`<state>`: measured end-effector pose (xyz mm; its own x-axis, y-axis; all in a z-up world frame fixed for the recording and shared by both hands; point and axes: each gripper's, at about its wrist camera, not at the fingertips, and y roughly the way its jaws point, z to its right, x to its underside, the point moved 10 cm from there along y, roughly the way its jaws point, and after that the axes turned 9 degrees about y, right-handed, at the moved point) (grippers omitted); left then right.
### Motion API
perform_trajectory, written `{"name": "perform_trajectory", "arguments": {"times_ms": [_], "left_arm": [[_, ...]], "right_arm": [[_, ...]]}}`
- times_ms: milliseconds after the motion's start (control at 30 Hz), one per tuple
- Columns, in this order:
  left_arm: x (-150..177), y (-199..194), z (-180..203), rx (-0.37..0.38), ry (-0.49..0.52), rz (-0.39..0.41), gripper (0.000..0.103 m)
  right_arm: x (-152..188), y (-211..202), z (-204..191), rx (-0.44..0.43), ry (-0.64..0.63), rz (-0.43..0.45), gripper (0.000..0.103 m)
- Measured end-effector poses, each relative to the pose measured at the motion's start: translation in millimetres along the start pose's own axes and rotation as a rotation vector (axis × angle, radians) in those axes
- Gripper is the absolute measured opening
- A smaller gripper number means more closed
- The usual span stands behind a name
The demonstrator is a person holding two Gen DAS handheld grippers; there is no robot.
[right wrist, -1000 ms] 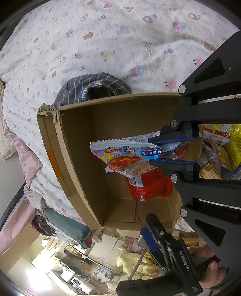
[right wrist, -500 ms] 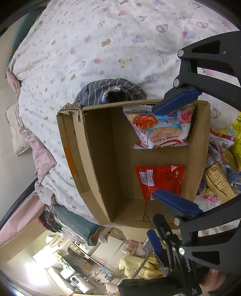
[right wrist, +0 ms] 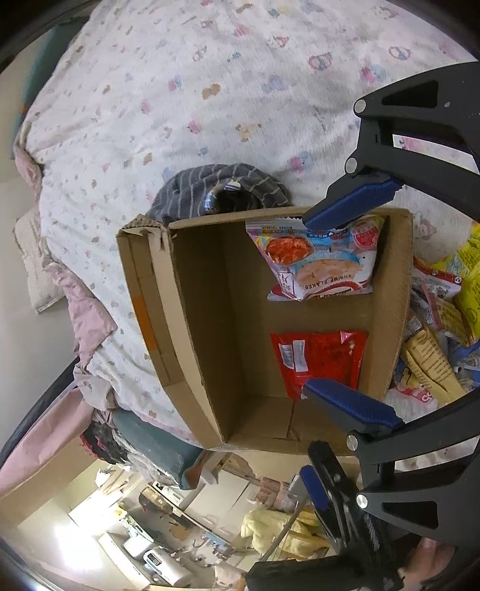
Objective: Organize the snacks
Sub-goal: 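Open both grippers and lift them out of the box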
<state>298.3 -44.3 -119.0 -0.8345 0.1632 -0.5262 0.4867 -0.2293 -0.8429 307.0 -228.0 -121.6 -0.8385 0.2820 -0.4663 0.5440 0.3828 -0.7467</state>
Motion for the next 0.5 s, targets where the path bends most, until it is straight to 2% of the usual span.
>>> {"name": "perform_trajectory", "arguments": {"times_ms": [200, 367, 500], "left_arm": [[8, -23, -10, -0.043, -0.016, 0.020, 0.080], [16, -49, -14, -0.076, -0.023, 0.068, 0.080], [26, -65, -18, -0.073, -0.056, 0.100, 0.082]], "right_arm": [[7, -12, -3, 0.018, -0.032, 0.013, 0.085], [11, -28, -4, 0.003, -0.016, 0.034, 0.085], [17, -41, -6, -0.004, -0.028, 0.051, 0.085]]}}
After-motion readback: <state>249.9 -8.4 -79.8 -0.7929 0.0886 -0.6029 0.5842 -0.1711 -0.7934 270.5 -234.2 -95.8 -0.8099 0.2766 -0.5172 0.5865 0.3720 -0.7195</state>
